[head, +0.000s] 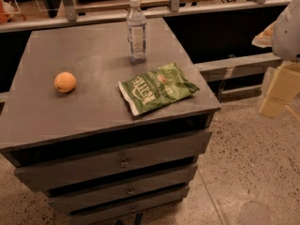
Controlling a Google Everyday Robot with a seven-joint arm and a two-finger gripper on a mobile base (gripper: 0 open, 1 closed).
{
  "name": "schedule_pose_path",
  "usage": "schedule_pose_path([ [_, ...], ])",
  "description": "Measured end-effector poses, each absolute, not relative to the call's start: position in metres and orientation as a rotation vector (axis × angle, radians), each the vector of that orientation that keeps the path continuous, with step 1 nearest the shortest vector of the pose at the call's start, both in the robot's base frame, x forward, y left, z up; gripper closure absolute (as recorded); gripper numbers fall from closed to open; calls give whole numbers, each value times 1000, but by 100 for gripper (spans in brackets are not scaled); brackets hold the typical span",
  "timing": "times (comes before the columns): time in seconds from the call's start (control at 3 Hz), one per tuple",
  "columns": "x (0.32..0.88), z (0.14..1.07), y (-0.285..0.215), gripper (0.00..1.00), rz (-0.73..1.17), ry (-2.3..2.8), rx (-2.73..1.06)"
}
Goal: Move green jalapeno chip bag near orange
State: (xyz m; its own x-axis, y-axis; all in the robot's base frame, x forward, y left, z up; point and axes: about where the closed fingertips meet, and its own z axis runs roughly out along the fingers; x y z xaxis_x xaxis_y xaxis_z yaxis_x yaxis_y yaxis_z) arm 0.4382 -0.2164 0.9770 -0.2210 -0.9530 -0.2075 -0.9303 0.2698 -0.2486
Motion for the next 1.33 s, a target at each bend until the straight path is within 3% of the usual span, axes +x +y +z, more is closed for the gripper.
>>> schedule_pose_path([
  [0.67,445,977,-211,0,-6,2200,-1620],
  [1.33,509,955,-189,0,350,2024,-1186],
])
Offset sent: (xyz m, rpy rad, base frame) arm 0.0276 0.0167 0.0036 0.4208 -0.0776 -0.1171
